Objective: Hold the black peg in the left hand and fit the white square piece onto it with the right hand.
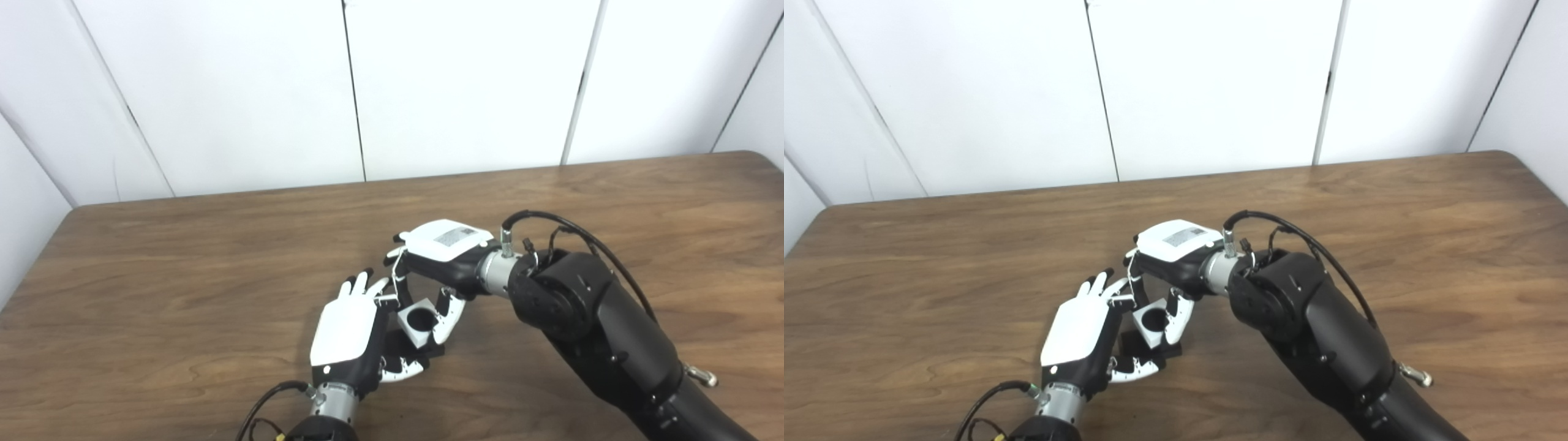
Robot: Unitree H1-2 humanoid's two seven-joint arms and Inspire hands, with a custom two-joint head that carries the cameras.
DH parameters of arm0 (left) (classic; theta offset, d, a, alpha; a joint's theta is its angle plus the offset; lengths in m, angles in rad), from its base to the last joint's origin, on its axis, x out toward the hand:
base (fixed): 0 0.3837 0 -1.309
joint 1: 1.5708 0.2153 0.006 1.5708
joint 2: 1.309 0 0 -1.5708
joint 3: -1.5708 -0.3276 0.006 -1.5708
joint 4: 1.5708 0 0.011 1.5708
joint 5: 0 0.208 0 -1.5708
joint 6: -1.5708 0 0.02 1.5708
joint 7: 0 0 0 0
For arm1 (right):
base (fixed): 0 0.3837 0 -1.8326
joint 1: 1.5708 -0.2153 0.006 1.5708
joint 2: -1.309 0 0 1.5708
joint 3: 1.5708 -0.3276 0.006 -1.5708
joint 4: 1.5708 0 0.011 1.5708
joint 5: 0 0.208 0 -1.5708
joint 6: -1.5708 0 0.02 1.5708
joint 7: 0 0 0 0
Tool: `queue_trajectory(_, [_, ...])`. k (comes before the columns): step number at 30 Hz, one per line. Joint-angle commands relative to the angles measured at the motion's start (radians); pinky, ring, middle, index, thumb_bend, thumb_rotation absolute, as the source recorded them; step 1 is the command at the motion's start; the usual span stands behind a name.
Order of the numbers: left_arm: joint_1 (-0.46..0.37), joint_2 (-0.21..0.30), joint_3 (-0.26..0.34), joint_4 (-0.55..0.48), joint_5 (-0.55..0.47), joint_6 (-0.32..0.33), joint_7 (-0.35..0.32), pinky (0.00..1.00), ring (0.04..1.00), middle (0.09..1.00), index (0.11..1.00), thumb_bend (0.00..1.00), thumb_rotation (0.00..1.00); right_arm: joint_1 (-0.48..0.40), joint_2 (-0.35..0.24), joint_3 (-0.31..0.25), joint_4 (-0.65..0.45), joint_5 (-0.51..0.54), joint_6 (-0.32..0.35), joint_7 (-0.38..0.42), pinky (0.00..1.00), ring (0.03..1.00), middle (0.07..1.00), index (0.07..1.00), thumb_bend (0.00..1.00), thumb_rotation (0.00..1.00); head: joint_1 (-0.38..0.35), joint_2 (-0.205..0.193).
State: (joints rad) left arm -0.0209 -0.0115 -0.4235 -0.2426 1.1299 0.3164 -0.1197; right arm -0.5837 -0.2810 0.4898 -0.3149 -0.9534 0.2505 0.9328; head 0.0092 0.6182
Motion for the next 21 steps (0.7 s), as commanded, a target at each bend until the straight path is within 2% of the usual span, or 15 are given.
queue_trajectory(1, [-0.006,0.010,-0.004,0.012,0.025,0.011,-0.009,1.00,1.000,0.902,0.492,0.52,0.08,-0.025,-0.013,-0.011,-0.004,-0.021,-0.012,-0.020,1.00,1.000,0.916,0.489,0.52,0.14,0.004,0.008])
queue_trajectory(2, [-0.006,0.010,-0.003,0.011,0.024,0.013,-0.012,1.00,1.000,0.901,0.492,0.52,0.08,-0.025,-0.013,-0.009,-0.006,-0.027,-0.007,-0.015,1.00,1.000,0.919,0.544,0.73,0.14,0.004,0.008])
queue_trajectory(3, [-0.006,0.010,-0.002,0.008,0.023,0.016,-0.016,1.00,1.000,0.902,0.492,0.52,0.08,-0.025,-0.013,-0.008,-0.006,-0.033,-0.005,-0.014,1.00,1.000,0.925,0.583,0.84,0.15,0.007,0.011])
queue_trajectory(4, [-0.006,0.010,-0.001,0.006,0.024,0.019,-0.021,1.00,1.000,0.902,0.492,0.52,0.08,-0.025,-0.013,-0.007,-0.006,-0.038,-0.004,-0.013,0.99,1.000,0.928,0.620,0.91,0.16,0.007,0.011])
queue_trajectory(5, [-0.005,0.011,0.000,0.004,0.023,0.020,-0.025,1.00,1.000,0.903,0.492,0.52,0.08,-0.025,-0.012,-0.005,-0.006,-0.042,-0.004,-0.013,0.99,1.000,0.930,0.636,0.94,0.16,0.016,0.012])
queue_trajectory(12, [-0.004,0.027,0.008,-0.005,0.012,0.019,-0.030,1.00,1.000,0.897,0.492,0.52,0.08,-0.027,-0.001,-0.008,-0.003,-0.060,0.007,0.002,0.96,1.000,0.941,0.682,0.98,0.20,0.033,0.025])
queue_trajectory(21, [-0.001,0.052,0.015,-0.017,-0.003,0.007,-0.032,1.00,1.000,0.890,0.492,0.52,0.08,-0.029,0.011,-0.008,0.004,-0.068,0.014,0.003,0.93,1.000,0.941,0.684,0.97,0.22,0.049,0.033])
